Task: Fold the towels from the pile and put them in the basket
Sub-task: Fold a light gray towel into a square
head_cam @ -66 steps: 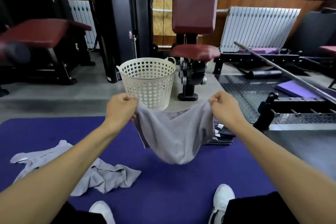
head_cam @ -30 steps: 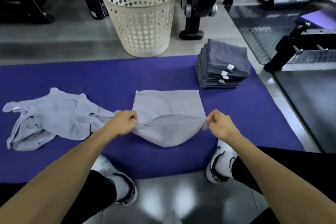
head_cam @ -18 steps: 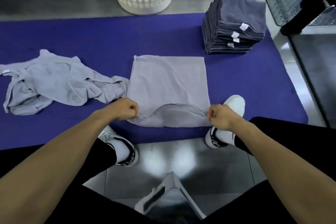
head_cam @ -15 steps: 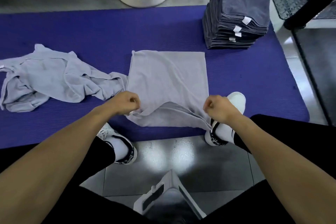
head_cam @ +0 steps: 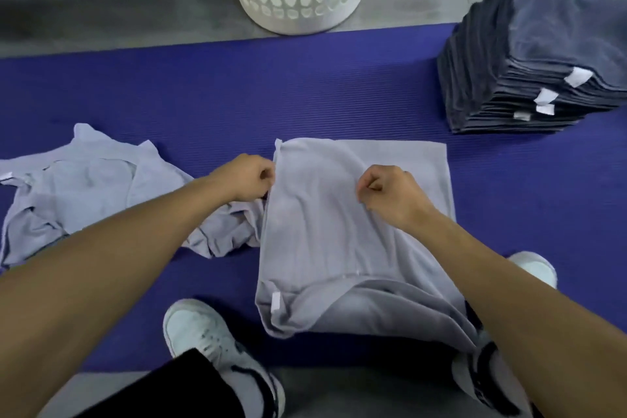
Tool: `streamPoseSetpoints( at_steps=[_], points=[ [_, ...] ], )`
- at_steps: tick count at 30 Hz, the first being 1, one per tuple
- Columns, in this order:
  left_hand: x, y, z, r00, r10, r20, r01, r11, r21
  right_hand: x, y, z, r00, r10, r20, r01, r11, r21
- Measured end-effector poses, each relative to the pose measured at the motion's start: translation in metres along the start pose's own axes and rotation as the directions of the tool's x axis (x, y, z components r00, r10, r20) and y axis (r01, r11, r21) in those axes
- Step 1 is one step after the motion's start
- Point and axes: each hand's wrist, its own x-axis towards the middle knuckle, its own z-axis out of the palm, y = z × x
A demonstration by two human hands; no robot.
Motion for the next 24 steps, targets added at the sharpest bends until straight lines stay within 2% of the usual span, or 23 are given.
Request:
streamPoseSetpoints(
  at_steps=[5,10,18,24],
  points=[
    [0.075,-0.03,0.004,0.985,0.007,-0.171,-0.039,0.983,-0.182,0.063,-0.004,0.027,0.999,0.036,-0.005,-0.035,0.998,0.047],
    [0.115,-0.053,0.007,0.975,0.144,-0.171,-0.185,0.948,-0.257,0.105,-0.003,0.046,0.996,0.085,-0.012,-0.084,0.992,0.091],
    [0.132,-0.072,-0.009,0.971,0.238,-0.034,-0.238,0.936,-0.258,0.157,-0.01,0.07,0.991,0.13,-0.018,-0.126,0.981,0.147],
    [0.129,-0.085,-0.006,0.961,0.255,-0.109,-0.272,0.941,-0.203,0.178,-0.015,0.087,0.981,0.191,-0.04,-0.176,0.954,0.242]
  ],
)
